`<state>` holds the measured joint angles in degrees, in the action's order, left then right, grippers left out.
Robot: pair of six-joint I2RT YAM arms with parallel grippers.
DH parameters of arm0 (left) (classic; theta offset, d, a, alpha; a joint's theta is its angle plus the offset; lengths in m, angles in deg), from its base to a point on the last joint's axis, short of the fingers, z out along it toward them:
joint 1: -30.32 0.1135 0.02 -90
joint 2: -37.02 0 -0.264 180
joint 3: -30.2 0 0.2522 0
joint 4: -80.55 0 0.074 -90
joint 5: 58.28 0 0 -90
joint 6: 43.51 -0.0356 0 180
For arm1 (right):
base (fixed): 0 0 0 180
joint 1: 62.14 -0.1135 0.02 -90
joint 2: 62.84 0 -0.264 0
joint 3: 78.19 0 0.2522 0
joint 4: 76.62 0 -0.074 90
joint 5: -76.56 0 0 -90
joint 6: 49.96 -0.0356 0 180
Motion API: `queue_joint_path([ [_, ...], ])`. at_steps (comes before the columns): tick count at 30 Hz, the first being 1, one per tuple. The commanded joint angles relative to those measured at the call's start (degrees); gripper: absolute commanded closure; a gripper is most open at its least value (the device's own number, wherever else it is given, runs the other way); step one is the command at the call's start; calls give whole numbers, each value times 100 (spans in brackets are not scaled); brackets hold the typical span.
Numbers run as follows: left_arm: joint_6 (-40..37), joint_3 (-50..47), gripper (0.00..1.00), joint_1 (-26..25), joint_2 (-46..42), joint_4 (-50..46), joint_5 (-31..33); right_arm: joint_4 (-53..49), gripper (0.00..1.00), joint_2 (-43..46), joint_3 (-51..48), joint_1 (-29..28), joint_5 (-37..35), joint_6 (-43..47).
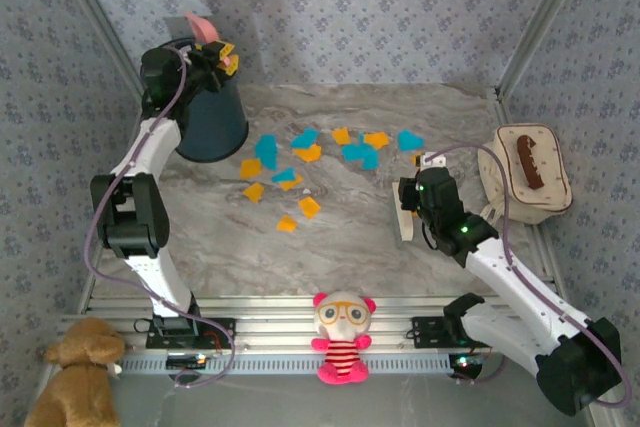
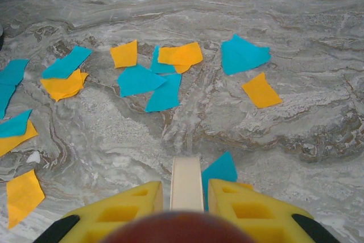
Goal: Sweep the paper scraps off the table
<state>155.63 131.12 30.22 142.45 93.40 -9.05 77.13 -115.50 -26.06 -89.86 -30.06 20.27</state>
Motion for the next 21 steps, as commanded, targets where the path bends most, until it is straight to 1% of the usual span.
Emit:
queue_joint_path([
  [1, 674, -76, 100, -14, -330, 1007, 229, 128, 100, 122, -12, -24, 42, -115],
  [8, 956, -192, 100, -17, -399, 1307, 348, 111, 100, 126, -8, -40, 27, -115],
  [12, 827, -114, 100, -17, -473, 1185, 269, 112, 100, 131, -14, -33, 27, -111],
  [14, 509, -11, 100, -23, -552, 817, 153, 117, 100, 128, -14, -40, 27, -109],
  [18, -558, 142, 100, -17, -786, -274, -25, 162, 100, 135, -7, -33, 67, -130],
  [21, -1729, 398, 100, -17, -997, -1569, -114, 288, 100, 134, 9, -38, 194, -164],
])
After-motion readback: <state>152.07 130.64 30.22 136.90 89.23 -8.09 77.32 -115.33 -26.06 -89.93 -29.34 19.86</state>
